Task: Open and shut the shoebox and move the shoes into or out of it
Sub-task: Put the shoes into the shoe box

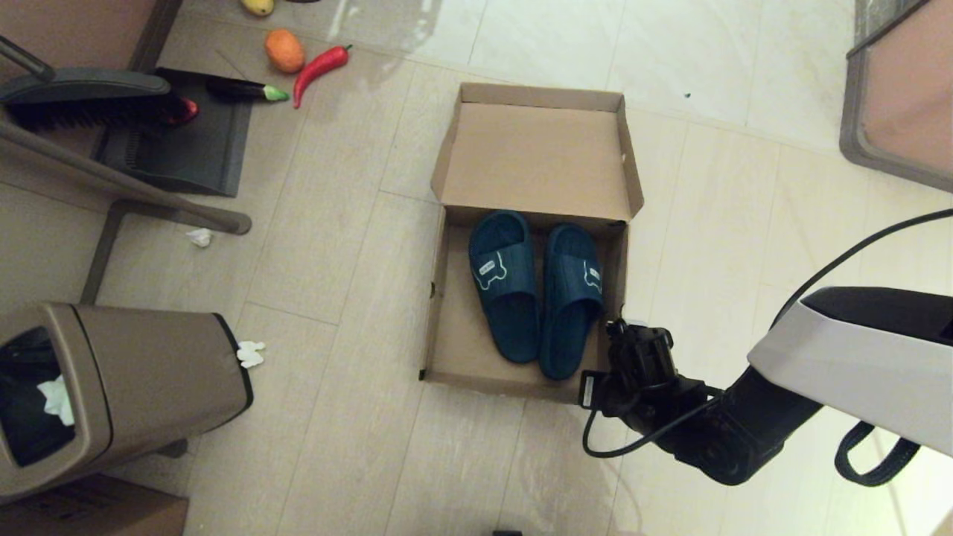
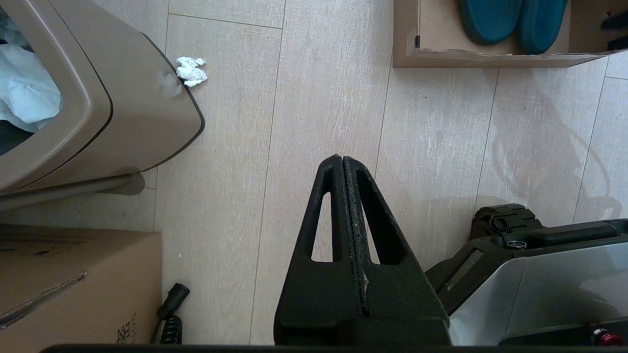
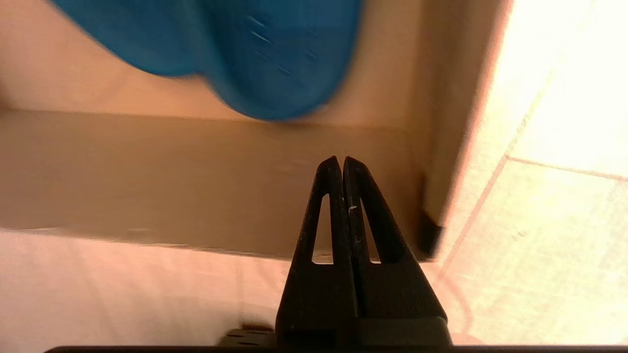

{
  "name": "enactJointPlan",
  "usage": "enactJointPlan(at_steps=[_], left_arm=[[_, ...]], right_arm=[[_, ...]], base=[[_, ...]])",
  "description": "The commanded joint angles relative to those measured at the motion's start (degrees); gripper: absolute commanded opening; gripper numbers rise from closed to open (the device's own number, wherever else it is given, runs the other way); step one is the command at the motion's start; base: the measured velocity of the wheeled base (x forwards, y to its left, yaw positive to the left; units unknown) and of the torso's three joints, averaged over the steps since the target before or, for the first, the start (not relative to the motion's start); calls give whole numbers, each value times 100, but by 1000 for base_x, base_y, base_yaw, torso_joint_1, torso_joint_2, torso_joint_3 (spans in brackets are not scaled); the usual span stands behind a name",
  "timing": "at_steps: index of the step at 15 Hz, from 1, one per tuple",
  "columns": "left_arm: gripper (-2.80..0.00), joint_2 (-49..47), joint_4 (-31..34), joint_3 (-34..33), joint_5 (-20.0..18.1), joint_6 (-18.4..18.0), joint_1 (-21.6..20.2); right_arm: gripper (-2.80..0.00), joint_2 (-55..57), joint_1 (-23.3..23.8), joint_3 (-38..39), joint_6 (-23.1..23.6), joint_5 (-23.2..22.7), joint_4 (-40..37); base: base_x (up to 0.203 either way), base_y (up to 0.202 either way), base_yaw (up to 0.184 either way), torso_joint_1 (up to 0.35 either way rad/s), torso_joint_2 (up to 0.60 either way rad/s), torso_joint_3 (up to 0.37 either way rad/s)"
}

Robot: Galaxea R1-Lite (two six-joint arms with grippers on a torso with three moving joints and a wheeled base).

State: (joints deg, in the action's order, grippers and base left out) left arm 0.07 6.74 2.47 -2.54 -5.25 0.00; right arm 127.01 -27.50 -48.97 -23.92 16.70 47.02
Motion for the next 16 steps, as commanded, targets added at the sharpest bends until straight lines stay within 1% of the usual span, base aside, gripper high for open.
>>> enactJointPlan(at_steps=[1,3,6,8,11,13,16], left_arm=[[-280,-7,11,-1,-1,-2,0],[-280,-7,3,-1,-1,-2,0],[-280,-7,3,-1,-1,-2,0],[-280,-7,3,-1,-1,-2,0],[-280,-7,3,-1,-1,-2,0],[-280,-7,3,-1,-1,-2,0],[-280,-7,3,-1,-1,-2,0]], right_arm=[[-280,249,72,13,-14,9,27],[-280,351,80,19,3,9,27],[-280,399,95,34,337,9,27],[-280,492,140,20,370,17,35],[-280,555,336,101,370,17,35],[-280,514,473,372,363,14,105],[-280,503,551,1095,402,2,824]], base=[[0,0,0,0,0,0],[0,0,0,0,0,0],[0,0,0,0,0,0],[0,0,0,0,0,0],[0,0,0,0,0,0],[0,0,0,0,0,0],[0,0,0,0,0,0]])
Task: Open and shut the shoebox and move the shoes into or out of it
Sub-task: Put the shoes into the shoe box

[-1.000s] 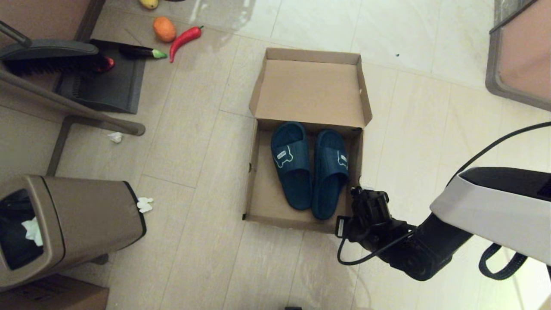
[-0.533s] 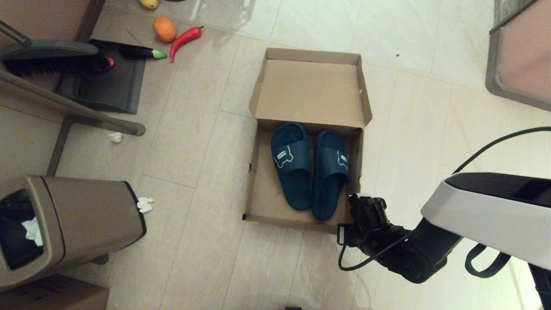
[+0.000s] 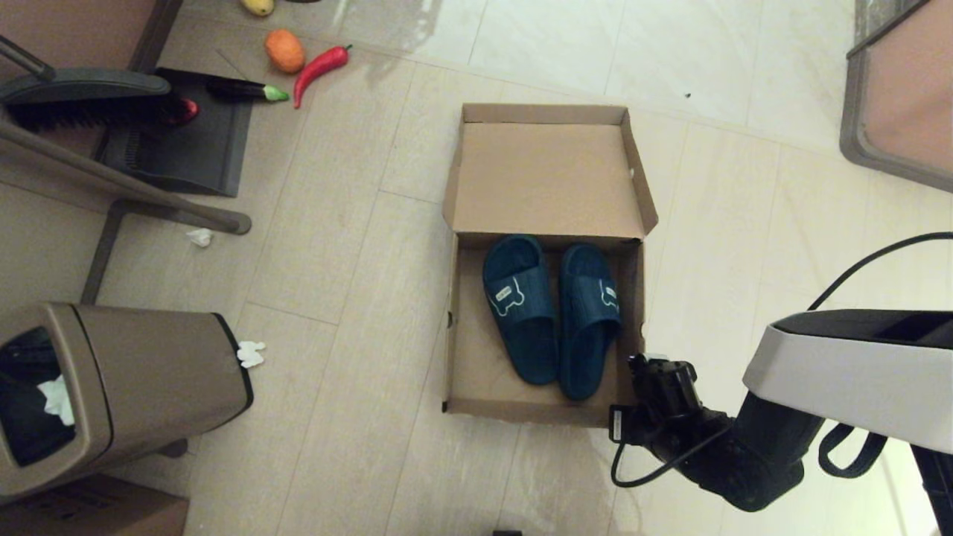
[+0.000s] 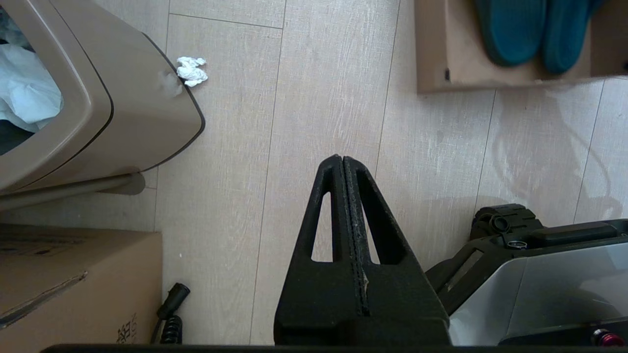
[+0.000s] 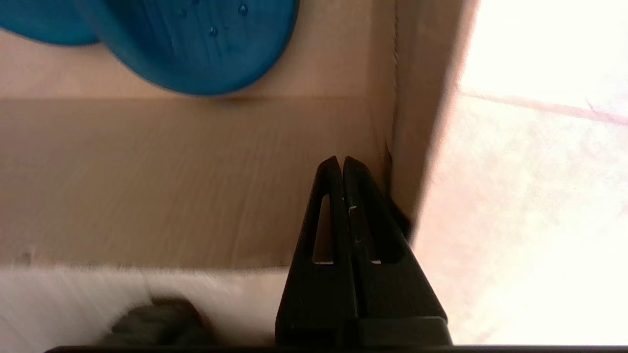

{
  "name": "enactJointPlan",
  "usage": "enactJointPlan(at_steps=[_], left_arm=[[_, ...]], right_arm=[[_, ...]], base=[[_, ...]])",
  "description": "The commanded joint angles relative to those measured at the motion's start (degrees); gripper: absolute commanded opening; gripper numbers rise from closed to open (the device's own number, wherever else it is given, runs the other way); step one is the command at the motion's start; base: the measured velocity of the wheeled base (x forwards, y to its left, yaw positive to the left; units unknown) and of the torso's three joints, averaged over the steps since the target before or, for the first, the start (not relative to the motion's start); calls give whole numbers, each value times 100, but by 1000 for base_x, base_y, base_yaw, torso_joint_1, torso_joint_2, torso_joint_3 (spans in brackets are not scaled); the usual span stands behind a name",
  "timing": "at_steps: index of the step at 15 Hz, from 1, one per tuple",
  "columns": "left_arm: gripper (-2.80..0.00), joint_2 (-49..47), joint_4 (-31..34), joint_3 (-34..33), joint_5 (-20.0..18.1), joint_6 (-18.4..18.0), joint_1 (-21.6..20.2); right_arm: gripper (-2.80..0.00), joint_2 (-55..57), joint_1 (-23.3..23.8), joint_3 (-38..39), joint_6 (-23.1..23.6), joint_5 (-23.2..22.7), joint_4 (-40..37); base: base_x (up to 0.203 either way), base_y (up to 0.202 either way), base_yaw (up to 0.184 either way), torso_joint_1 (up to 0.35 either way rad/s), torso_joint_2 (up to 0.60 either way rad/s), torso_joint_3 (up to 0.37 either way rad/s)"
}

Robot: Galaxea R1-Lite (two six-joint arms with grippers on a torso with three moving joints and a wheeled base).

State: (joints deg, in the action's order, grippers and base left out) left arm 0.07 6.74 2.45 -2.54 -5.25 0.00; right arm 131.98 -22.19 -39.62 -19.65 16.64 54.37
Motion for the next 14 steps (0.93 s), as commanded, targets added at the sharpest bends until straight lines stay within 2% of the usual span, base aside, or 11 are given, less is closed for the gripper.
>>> enactJointPlan(at_steps=[1,6,9,11,14], left_arm=[[-280,-7,3,1,-1,-2,0],[-280,-7,-6,1,7,-37,0],[-280,-5,-5,1,12,-37,0],[-280,-6,-6,1,16,-37,0],[-280,-7,-6,1,25,-37,0]], right_arm=[[-280,-9,20,481,39,6,353],[-280,-1,-4,1998,403,-36,2097],[-280,-382,-56,2620,631,-166,2666],[-280,-714,-73,2658,718,-365,2752],[-280,-730,-75,2160,942,-446,2564]], base=[[0,0,0,0,0,0],[0,0,0,0,0,0],[0,0,0,0,0,0],[0,0,0,0,0,0],[0,0,0,0,0,0]])
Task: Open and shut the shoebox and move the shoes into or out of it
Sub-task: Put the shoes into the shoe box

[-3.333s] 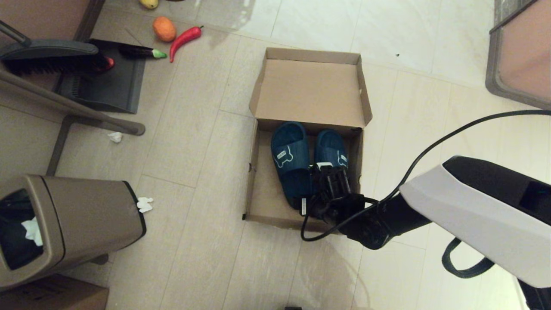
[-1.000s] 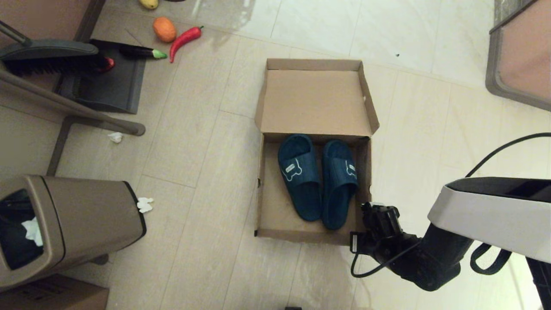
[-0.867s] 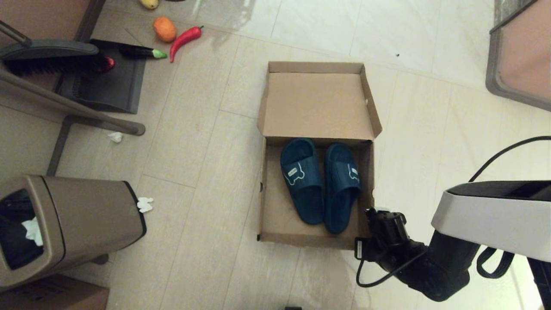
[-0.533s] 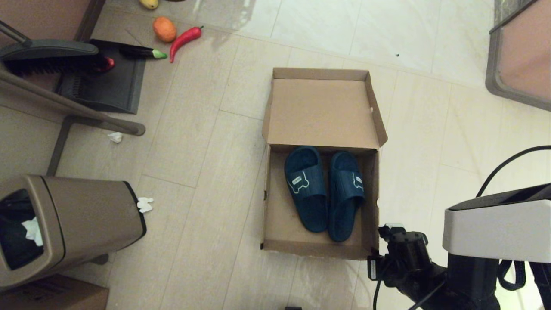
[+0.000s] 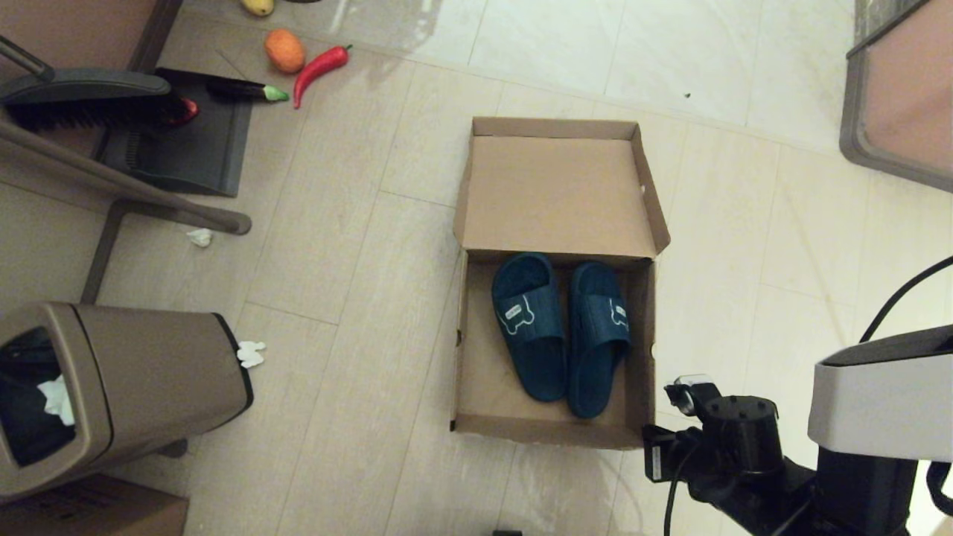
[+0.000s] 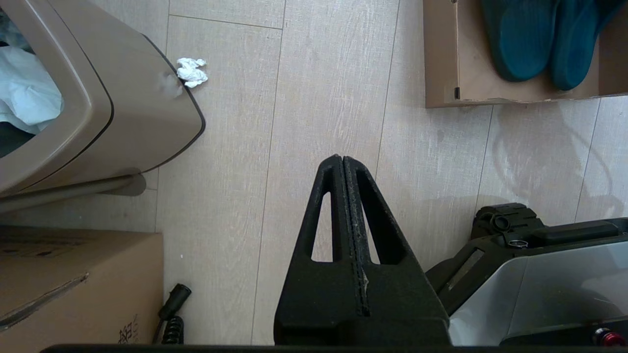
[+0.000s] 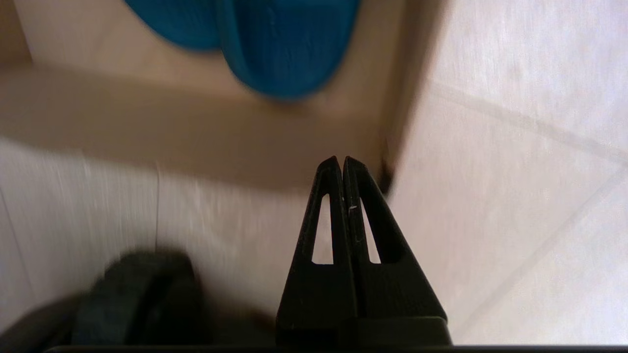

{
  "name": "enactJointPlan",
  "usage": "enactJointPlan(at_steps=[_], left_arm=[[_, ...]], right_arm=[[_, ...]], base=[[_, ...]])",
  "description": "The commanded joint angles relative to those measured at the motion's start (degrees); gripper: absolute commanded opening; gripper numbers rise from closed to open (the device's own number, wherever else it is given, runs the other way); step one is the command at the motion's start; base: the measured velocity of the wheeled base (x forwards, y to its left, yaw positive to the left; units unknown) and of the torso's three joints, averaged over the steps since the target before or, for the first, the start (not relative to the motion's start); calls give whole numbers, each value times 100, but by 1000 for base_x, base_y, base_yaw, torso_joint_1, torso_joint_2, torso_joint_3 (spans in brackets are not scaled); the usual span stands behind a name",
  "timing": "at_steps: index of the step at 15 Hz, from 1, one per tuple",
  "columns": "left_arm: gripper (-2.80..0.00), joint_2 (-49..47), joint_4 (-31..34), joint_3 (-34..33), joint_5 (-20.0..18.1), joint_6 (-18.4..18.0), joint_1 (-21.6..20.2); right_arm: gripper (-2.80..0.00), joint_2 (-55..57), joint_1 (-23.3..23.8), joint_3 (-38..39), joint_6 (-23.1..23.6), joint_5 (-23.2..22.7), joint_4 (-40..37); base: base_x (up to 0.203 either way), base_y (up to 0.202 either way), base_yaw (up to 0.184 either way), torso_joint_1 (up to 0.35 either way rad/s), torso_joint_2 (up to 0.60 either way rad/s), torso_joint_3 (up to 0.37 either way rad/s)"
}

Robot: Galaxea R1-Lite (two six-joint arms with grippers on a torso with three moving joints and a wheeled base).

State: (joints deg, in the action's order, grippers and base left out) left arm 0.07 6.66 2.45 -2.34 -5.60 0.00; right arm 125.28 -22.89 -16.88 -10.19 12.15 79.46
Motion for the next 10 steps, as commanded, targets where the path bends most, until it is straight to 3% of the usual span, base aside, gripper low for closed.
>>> enactJointPlan(at_steps=[1,7,10], left_arm=[[-280,-7,2,1,23,-12,0],[-280,-7,2,1,14,-56,0],[-280,-4,2,1,14,-56,0]], right_arm=[[-280,63,-4,-376,25,8,-32],[-280,1283,59,-2015,37,15,-704],[-280,1490,76,-2083,35,15,-896]], base=[[0,0,0,0,0,0],[0,0,0,0,0,0],[0,0,0,0,0,0]])
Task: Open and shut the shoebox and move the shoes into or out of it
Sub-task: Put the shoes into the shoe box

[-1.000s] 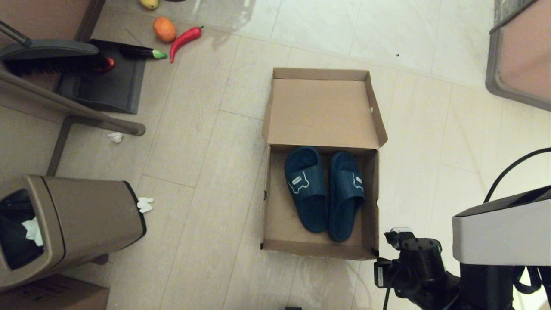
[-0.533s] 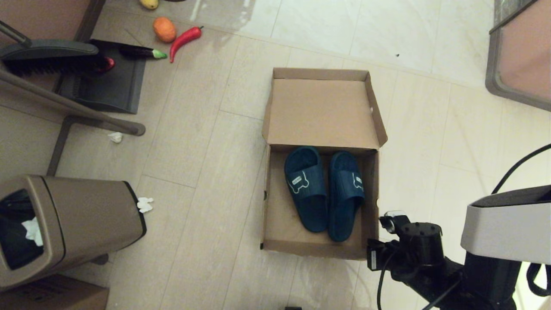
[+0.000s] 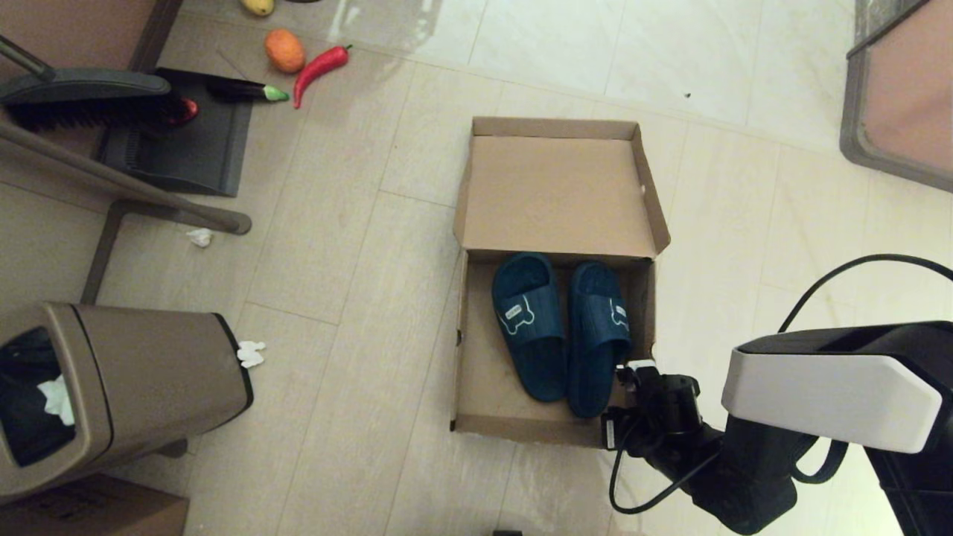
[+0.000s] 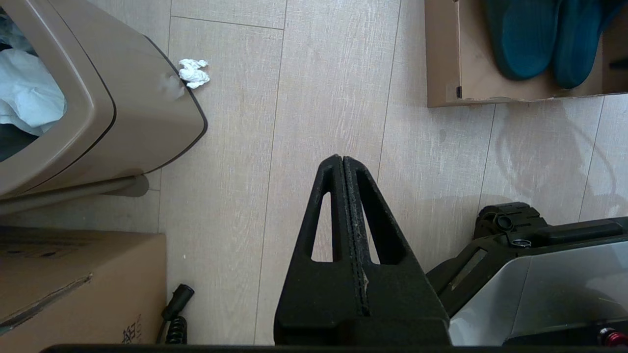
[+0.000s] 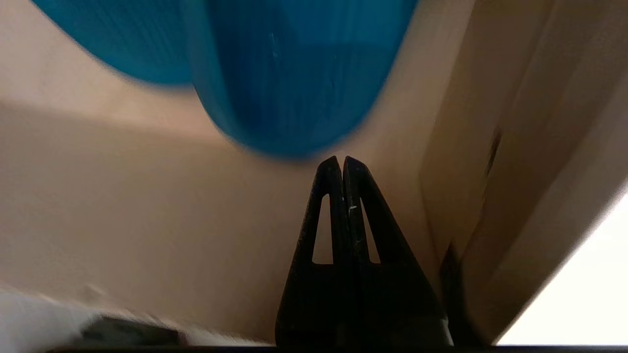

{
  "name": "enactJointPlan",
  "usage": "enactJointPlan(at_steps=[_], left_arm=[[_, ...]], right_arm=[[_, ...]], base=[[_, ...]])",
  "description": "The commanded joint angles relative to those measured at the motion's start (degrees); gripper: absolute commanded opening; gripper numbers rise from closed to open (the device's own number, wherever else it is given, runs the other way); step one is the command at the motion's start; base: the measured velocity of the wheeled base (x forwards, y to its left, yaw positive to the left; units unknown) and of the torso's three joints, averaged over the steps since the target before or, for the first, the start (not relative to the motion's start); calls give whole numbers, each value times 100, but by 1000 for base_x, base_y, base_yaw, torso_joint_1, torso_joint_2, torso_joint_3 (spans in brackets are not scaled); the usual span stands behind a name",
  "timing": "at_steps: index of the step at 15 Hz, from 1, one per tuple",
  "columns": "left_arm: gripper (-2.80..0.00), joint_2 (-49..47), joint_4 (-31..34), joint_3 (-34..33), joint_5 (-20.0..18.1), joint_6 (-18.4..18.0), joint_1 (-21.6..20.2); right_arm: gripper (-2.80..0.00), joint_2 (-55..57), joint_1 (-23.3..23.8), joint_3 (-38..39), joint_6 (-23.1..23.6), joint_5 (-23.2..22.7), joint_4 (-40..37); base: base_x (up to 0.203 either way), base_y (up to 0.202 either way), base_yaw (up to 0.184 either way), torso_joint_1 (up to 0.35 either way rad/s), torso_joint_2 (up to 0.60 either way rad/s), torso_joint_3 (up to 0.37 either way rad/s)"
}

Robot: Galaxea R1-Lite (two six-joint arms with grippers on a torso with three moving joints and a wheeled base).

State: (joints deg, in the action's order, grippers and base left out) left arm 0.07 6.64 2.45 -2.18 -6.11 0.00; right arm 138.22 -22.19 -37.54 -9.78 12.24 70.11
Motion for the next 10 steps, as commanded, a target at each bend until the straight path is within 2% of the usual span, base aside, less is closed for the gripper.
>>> enactJointPlan(at_steps=[1,5,10], left_arm=[[-280,-7,13,1,-2,-4,0],[-280,-7,16,10,-2,-4,0],[-280,-7,22,10,7,13,0]], right_arm=[[-280,194,5,112,-12,5,40],[-280,105,3,640,-16,-9,64],[-280,-192,-9,1798,-11,-41,371]], base=[[0,0,0,0,0,0],[0,0,0,0,0,0],[0,0,0,0,0,0]])
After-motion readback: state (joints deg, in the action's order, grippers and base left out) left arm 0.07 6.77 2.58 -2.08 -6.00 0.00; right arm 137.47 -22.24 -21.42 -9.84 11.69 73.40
